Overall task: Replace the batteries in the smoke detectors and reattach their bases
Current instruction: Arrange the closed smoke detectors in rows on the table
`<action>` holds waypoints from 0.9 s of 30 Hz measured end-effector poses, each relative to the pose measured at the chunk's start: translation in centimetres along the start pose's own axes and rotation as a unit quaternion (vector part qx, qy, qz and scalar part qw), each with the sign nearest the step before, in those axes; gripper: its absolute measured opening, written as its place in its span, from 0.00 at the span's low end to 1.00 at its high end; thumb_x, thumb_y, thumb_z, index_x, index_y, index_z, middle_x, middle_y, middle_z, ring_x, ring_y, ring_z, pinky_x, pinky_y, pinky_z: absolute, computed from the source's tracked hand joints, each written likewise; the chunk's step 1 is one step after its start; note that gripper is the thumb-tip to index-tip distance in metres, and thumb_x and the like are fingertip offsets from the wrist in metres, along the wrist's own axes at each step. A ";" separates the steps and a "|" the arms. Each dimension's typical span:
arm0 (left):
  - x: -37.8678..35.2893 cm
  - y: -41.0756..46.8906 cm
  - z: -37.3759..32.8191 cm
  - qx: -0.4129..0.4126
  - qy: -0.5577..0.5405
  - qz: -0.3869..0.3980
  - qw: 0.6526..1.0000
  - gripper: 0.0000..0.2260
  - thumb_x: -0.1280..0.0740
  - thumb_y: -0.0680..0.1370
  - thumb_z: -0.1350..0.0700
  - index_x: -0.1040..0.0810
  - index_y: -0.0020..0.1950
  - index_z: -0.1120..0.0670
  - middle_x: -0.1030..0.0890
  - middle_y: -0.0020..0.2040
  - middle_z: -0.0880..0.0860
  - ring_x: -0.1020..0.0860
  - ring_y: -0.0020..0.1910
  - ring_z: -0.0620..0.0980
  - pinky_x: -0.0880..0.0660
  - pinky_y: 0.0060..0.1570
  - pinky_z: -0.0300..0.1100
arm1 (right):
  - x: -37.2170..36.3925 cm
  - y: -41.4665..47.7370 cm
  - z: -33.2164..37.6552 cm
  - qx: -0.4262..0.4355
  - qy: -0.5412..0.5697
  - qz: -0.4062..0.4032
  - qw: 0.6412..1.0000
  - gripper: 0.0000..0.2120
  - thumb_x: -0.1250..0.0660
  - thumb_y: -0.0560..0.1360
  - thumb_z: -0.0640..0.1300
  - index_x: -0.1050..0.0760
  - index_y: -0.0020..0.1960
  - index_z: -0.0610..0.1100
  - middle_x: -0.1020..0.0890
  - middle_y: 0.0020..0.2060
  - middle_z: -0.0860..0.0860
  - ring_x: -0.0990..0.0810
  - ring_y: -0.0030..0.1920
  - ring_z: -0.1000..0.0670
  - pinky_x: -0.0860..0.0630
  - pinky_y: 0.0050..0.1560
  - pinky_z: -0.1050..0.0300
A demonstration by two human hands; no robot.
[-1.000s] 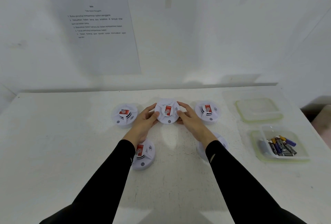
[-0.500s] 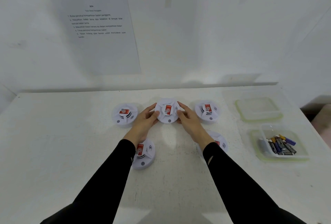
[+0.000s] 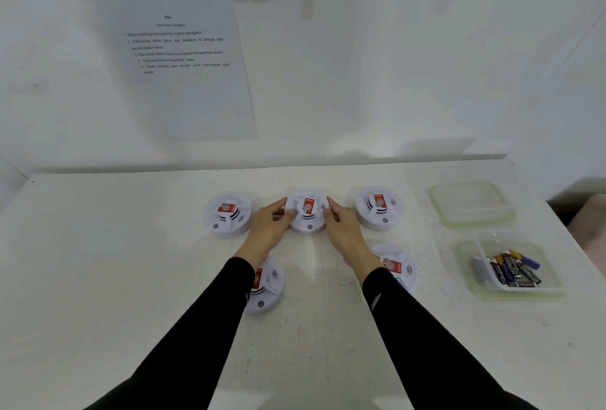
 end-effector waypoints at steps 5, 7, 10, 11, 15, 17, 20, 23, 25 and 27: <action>0.0 0.1 -0.2 0.004 0.049 -0.008 0.999 0.22 0.32 0.80 0.52 0.28 0.73 0.55 0.21 0.57 0.52 0.23 0.55 0.49 0.27 0.57 0.40 | 0.3 -0.3 0.5 -0.003 -0.034 -0.003 0.999 0.19 0.44 0.83 0.44 0.34 0.73 0.43 0.32 0.65 0.43 0.29 0.61 0.50 0.34 0.64 0.61; 0.0 0.2 -0.3 -0.001 0.063 -0.004 0.998 0.21 0.32 0.80 0.53 0.27 0.73 0.56 0.21 0.58 0.52 0.22 0.55 0.50 0.26 0.57 0.41 | 0.2 -0.4 0.7 -0.004 -0.037 -0.010 0.999 0.20 0.44 0.83 0.44 0.36 0.74 0.42 0.33 0.66 0.43 0.29 0.65 0.48 0.34 0.66 0.59; 0.8 0.2 -0.7 -0.014 0.091 -0.019 0.996 0.20 0.34 0.81 0.52 0.28 0.72 0.54 0.23 0.63 0.54 0.22 0.56 0.50 0.25 0.58 0.44 | 0.3 -0.8 1.7 0.028 -0.037 -0.069 0.997 0.19 0.43 0.82 0.41 0.33 0.72 0.42 0.33 0.63 0.44 0.27 0.60 0.49 0.34 0.57 0.68; 1.4 0.0 -1.0 -0.035 0.087 -0.038 0.995 0.18 0.35 0.81 0.52 0.27 0.71 0.52 0.23 0.63 0.53 0.21 0.55 0.49 0.24 0.56 0.42 | 0.3 -1.2 2.4 0.056 -0.030 -0.097 0.993 0.17 0.43 0.82 0.40 0.30 0.70 0.42 0.32 0.61 0.46 0.26 0.56 0.52 0.33 0.52 0.74; 5.5 -1.4 -3.2 -0.199 0.079 -0.175 0.961 0.11 0.38 0.82 0.61 0.20 0.60 0.51 0.22 0.57 0.48 0.25 0.53 0.42 0.31 0.51 0.26 | -2.1 -2.1 5.9 0.156 -0.012 -0.092 0.983 0.13 0.44 0.80 0.34 0.23 0.57 0.44 0.27 0.54 0.48 0.26 0.41 0.59 0.31 0.42 0.76; 8.6 -1.2 -2.7 -0.189 0.072 -0.251 0.947 0.13 0.40 0.81 0.64 0.20 0.58 0.51 0.22 0.56 0.47 0.26 0.56 0.46 0.32 0.50 0.26 | -4.8 -2.3 6.7 0.156 -0.033 -0.036 0.986 0.15 0.43 0.78 0.32 0.20 0.50 0.44 0.26 0.52 0.48 0.26 0.39 0.57 0.31 0.40 0.72; 12.4 0.2 -0.2 -0.079 0.062 -0.276 0.956 0.14 0.41 0.81 0.63 0.23 0.65 0.56 0.24 0.62 0.55 0.25 0.62 0.54 0.29 0.60 0.40 | -9.0 -2.6 6.5 0.116 -0.098 0.067 0.986 0.16 0.45 0.77 0.31 0.21 0.53 0.43 0.27 0.55 0.47 0.26 0.48 0.53 0.32 0.48 0.66; 13.8 0.8 2.1 0.037 0.084 -0.198 0.976 0.20 0.42 0.84 0.56 0.34 0.76 0.59 0.30 0.70 0.57 0.27 0.67 0.56 0.33 0.66 0.44 | -11.7 -2.2 5.7 0.067 -0.163 0.122 0.977 0.12 0.46 0.79 0.37 0.24 0.54 0.43 0.27 0.55 0.45 0.26 0.52 0.46 0.34 0.50 0.61; 13.9 1.0 3.3 0.069 0.090 -0.136 0.984 0.23 0.44 0.85 0.52 0.38 0.78 0.58 0.33 0.74 0.57 0.32 0.72 0.55 0.37 0.70 0.45 | -13.0 -1.8 5.7 0.049 -0.195 0.135 0.970 0.10 0.47 0.77 0.39 0.30 0.42 0.47 0.25 0.52 0.42 0.28 0.48 0.44 0.34 0.47 0.57; 13.8 1.1 3.7 0.057 0.108 -0.096 0.988 0.21 0.45 0.84 0.50 0.33 0.76 0.57 0.30 0.74 0.58 0.33 0.73 0.57 0.37 0.73 0.49 | -13.8 -1.6 5.6 0.023 -0.207 0.148 0.967 0.09 0.46 0.76 0.39 0.27 0.49 0.45 0.28 0.57 0.40 0.28 0.54 0.41 0.31 0.51 0.54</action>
Point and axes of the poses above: each hand's wrist, its own y-axis towards the middle knuckle, its own x-axis out of the back of the hand, z = x × y, the point moved 3 cm from there along y, towards the middle knuckle
